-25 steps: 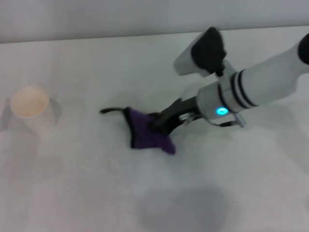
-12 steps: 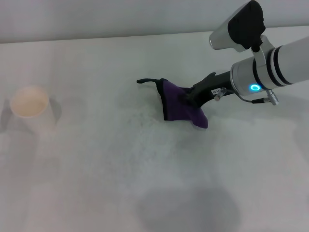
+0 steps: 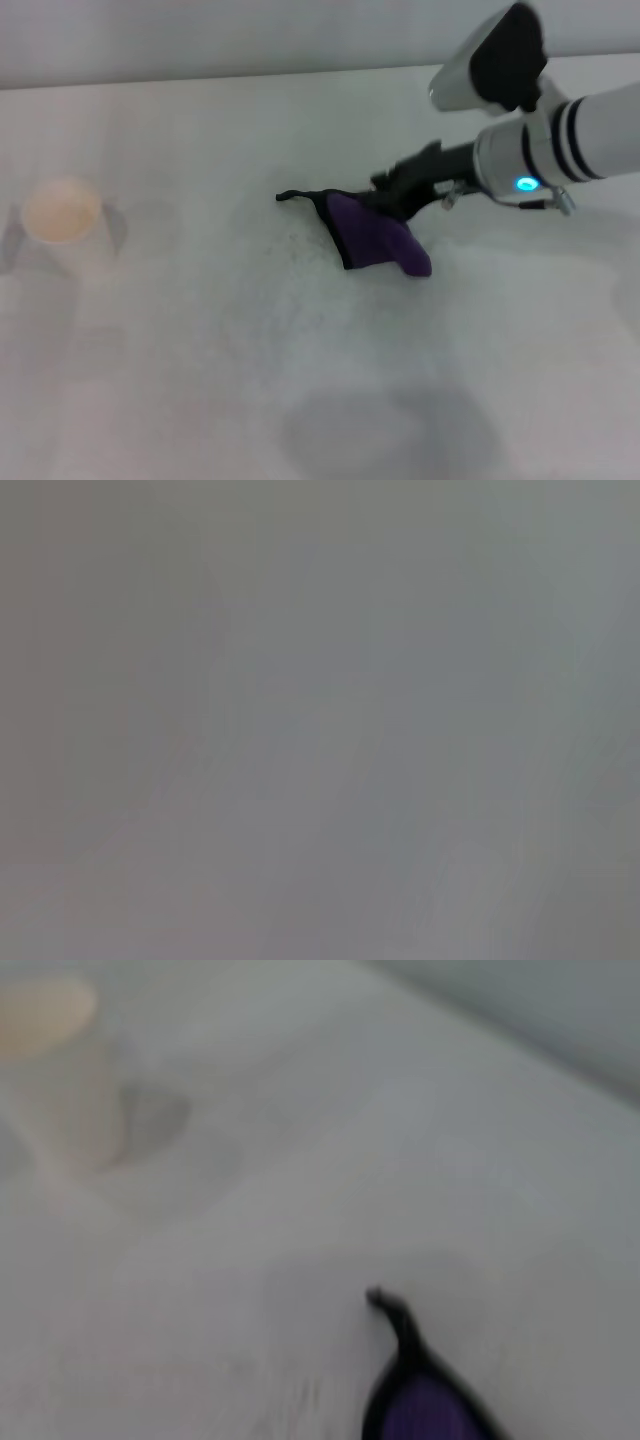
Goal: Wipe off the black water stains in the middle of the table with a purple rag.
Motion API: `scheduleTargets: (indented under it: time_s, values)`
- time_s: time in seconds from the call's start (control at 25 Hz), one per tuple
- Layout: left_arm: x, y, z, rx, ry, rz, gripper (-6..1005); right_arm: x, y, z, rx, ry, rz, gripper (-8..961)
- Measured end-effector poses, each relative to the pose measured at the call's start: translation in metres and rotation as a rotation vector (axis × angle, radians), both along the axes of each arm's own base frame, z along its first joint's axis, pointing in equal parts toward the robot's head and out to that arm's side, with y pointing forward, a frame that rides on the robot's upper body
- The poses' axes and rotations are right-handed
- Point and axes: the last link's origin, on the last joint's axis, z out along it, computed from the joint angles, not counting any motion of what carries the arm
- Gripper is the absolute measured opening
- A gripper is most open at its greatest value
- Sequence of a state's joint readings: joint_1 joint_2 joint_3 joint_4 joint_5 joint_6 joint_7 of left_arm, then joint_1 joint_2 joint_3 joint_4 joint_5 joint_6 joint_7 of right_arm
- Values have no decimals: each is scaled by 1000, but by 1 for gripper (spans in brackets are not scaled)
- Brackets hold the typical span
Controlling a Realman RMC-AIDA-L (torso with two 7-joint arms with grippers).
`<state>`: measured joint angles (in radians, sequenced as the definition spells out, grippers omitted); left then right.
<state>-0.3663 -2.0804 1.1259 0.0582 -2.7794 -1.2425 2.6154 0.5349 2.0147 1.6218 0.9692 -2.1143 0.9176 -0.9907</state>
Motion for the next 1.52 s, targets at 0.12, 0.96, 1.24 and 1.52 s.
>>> scheduleTargets:
  time_s: [0.12, 0.96, 1.24, 1.52]
  values:
    - [1, 1, 0, 0, -2, -2, 862, -9, -3, 14, 82, 51, 73, 239]
    - [2, 5, 8, 36, -8, -9, 861, 44, -17, 74, 744, 665, 222, 828]
    - [2, 8, 12, 76, -33, 12, 862, 103, -29, 72, 901, 525, 26, 821]
    - [3, 13, 10, 68, -38, 19, 862, 120, -34, 66, 926, 514, -74, 820]
